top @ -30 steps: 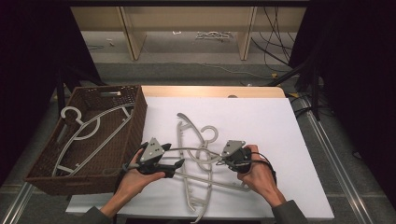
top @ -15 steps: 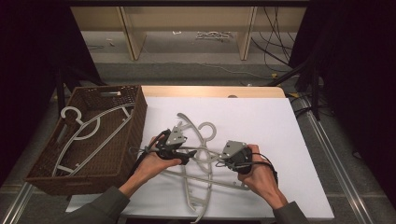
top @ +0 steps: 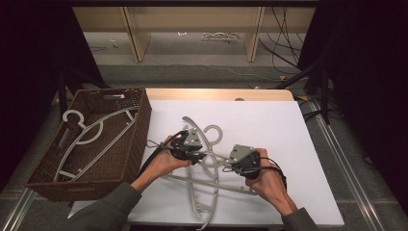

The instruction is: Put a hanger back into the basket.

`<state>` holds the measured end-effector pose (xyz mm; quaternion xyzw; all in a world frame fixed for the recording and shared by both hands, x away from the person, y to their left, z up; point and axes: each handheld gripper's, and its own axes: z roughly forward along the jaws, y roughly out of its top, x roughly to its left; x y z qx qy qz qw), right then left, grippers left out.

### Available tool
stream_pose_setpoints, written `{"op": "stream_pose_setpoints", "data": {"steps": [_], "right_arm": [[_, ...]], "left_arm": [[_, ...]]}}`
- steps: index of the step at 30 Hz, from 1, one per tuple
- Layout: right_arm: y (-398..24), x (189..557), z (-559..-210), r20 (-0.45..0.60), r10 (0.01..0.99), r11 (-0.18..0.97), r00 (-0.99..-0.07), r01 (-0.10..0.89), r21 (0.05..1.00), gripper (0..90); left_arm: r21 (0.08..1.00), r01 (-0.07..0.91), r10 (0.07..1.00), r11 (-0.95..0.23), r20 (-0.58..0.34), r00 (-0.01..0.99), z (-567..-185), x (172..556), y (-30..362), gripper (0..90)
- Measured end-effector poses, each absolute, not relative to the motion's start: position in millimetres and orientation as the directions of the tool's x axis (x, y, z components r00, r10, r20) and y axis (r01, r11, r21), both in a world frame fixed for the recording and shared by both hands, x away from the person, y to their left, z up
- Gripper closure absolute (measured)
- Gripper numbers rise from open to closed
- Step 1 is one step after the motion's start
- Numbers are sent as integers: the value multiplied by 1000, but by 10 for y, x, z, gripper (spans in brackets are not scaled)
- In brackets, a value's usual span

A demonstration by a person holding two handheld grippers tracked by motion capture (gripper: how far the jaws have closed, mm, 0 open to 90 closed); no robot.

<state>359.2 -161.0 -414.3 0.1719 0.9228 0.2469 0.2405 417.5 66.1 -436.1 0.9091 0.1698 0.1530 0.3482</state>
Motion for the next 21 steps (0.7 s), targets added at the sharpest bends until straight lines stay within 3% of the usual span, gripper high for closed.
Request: {"op": "stream_pose_setpoints", "data": {"steps": [9, 12, 15, 17, 21], "right_arm": [[-1658, 3598, -4112, -385, 463, 804, -798, 196, 561, 759], [-1677, 3610, -4089, -400, 510, 777, -761, 209, 594, 614], [-1686, 3604, -4061, -394, 539, 756, -745, 222, 615, 560], [-1722, 3623, -4016, -386, 587, 701, -712, 209, 681, 450], [-1732, 3622, -3952, -308, 636, 618, -707, 229, 752, 396]], "left_arm": [[636, 80, 308, -767, 257, 916, -4219, 4018, 634, 770], [635, 67, 284, -769, 246, 927, -4175, 3964, 628, 818], [655, 59, 292, -753, 253, 922, -4080, 3910, 638, 820], [671, 73, 321, -737, 253, 913, -3976, 3930, 694, 821], [683, 97, 352, -724, 246, 903, -3927, 3957, 766, 821]]}}
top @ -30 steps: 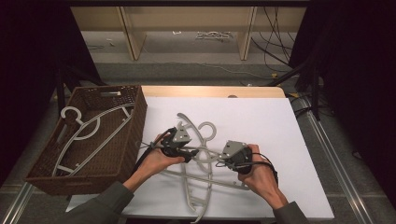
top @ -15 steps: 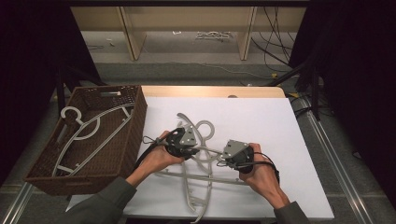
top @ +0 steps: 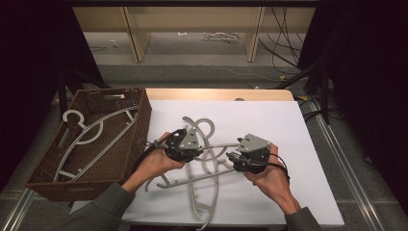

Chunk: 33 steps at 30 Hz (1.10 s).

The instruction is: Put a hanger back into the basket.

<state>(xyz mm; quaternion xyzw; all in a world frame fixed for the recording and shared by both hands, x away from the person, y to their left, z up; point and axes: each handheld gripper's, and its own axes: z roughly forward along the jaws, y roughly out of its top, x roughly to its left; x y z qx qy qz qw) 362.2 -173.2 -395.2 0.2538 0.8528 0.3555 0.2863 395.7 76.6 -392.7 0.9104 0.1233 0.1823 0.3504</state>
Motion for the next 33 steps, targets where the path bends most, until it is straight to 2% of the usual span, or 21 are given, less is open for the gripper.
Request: {"op": "stream_pose_setpoints", "data": {"steps": [6, 12, 17, 22, 33], "right_arm": [[-1746, 3552, -3853, -259, 683, 545, -683, 240, 804, 337], [-1848, 3428, -3794, -206, 723, 473, -659, 254, 844, 315], [-1902, 3396, -3777, -165, 726, 448, -668, 277, 850, 289], [-1951, 3362, -3828, -136, 747, 408, -651, 287, 866, 289], [-2074, 3291, -4142, -47, 768, 360, -639, 370, 857, 281]], "left_arm": [[702, 129, 397, -701, 233, 888, -3841, 4012, 883, 821], [731, 148, 439, -666, 223, 871, -3639, 4049, 1043, 820], [742, 173, 472, -647, 212, 856, -3502, 4080, 1163, 820], [734, 155, 479, -662, 254, 840, -3330, 4058, 1191, 821], [767, 143, 498, -626, 251, 830, -2910, 4047, 1367, 820]]}}
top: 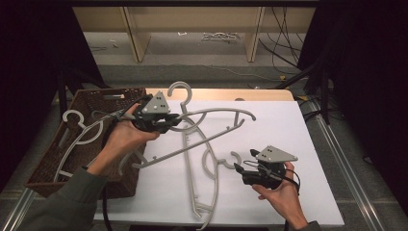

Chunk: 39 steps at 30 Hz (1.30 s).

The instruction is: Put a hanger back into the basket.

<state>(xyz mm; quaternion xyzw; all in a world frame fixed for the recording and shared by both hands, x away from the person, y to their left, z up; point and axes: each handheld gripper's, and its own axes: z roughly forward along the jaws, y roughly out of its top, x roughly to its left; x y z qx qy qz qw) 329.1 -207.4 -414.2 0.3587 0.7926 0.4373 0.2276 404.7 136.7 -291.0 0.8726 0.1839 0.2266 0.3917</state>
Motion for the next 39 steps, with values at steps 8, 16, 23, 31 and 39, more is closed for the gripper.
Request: {"op": "stream_pose_setpoints", "data": {"steps": [8, 16, 23, 31, 39], "right_arm": [[-2079, 3257, -4198, -42, 761, 365, -648, 373, 853, 281], [-2068, 3251, -4217, -30, 761, 362, -648, 386, 848, 280], [-2052, 3261, -4222, -39, 755, 371, -655, 377, 849, 278], [-2049, 3270, -4244, -38, 758, 372, -651, 385, 845, 278], [-2050, 3269, -4252, -17, 760, 358, -649, 398, 845, 279]], "left_arm": [[781, 167, 572, -602, 276, 772, -2801, 4096, 1716, 820], [793, 226, 657, -566, 267, 705, -2814, 4209, 2218, 820], [821, 297, 757, -488, 229, 612, -2958, 4371, 2654, 820], [850, 315, 815, -422, 202, 543, -3084, 4436, 2983, 819], [854, 334, 849, -399, 207, 486, -3174, 4481, 3317, 819]]}}
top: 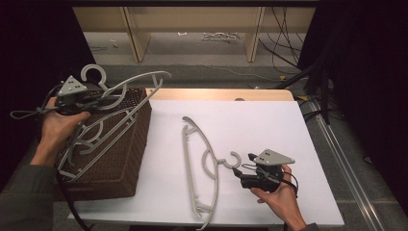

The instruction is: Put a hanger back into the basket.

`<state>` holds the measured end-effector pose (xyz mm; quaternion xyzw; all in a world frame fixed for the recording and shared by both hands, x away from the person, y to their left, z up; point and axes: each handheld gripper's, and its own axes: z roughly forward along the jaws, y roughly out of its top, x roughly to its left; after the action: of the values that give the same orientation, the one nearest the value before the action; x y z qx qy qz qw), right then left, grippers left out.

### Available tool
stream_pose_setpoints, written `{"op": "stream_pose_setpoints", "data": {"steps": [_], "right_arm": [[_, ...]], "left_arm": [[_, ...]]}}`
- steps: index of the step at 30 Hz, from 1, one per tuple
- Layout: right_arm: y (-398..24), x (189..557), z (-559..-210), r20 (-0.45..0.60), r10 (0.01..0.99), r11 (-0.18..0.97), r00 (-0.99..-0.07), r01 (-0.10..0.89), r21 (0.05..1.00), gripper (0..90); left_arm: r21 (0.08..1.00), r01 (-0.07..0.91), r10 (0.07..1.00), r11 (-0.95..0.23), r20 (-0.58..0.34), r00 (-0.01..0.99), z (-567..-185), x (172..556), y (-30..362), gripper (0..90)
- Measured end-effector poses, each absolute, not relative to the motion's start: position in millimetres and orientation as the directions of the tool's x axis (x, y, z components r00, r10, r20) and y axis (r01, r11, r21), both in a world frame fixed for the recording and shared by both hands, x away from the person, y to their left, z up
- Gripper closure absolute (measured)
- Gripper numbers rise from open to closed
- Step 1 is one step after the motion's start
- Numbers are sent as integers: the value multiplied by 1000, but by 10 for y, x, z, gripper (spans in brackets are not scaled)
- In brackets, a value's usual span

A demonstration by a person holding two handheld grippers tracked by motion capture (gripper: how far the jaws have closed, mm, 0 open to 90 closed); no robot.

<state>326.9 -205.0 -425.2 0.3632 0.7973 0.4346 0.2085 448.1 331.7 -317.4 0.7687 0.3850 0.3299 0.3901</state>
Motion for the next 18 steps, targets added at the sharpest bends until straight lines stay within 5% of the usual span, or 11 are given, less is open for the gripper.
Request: {"op": "stream_pose_setpoints", "data": {"steps": [18], "right_arm": [[-2047, 3277, -4271, -13, 758, 362, -652, 405, 840, 276]], "left_arm": [[860, 360, 886, -362, 198, 419, -3346, 4401, 3879, 819]]}}
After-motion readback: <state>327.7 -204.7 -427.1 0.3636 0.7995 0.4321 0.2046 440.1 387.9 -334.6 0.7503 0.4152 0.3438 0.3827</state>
